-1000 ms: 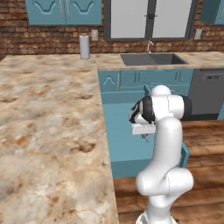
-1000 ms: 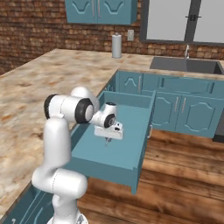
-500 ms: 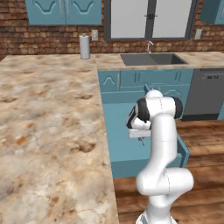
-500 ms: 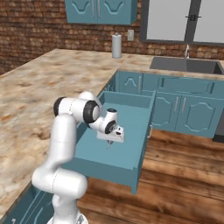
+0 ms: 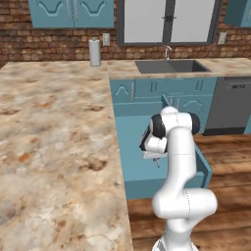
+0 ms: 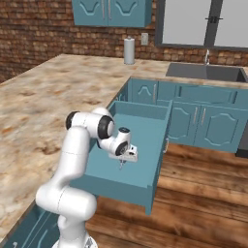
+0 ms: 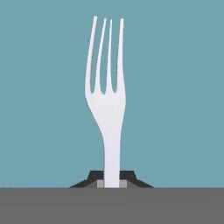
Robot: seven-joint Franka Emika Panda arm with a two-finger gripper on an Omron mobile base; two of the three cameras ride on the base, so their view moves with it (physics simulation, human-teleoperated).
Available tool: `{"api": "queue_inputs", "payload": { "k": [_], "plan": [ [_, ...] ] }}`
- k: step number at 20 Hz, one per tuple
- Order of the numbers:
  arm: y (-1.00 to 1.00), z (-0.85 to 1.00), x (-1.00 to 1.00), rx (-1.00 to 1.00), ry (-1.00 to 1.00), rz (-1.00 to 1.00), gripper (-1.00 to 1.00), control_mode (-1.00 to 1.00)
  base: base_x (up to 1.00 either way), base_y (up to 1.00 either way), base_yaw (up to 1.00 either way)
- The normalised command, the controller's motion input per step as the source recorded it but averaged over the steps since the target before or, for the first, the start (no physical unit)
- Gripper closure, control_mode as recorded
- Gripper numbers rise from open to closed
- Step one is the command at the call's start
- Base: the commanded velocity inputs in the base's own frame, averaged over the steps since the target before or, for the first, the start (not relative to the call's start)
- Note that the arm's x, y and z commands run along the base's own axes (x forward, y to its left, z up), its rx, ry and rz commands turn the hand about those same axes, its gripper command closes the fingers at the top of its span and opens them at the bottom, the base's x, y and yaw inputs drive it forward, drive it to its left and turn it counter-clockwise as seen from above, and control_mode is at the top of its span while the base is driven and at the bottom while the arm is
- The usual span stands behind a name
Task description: Organize the utensils by type. Pick up the wooden spoons from the counter and place them in the open cabinet. Then pick up the metallic utensils from the counter and place them in the open drawer.
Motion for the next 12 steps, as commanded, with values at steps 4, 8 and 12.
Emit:
{"api": "queue_inputs", "payload": {
  "k": [4, 8, 12],
  "plan": [
    [0.00, -0.28, 0.15, 0.00, -0.04, 0.00, 1.00, -1.00, 0.00, 0.00, 0.00],
    [0.00, -0.21, 0.11, 0.00, -0.03, 0.00, 1.00, -1.00, 0.00, 0.00, 0.00],
    [0.00, -0.22, 0.12, 0.00, -0.01, 0.00, 1.00, -1.00, 0.00, 0.00, 0.00]
  ]
}}
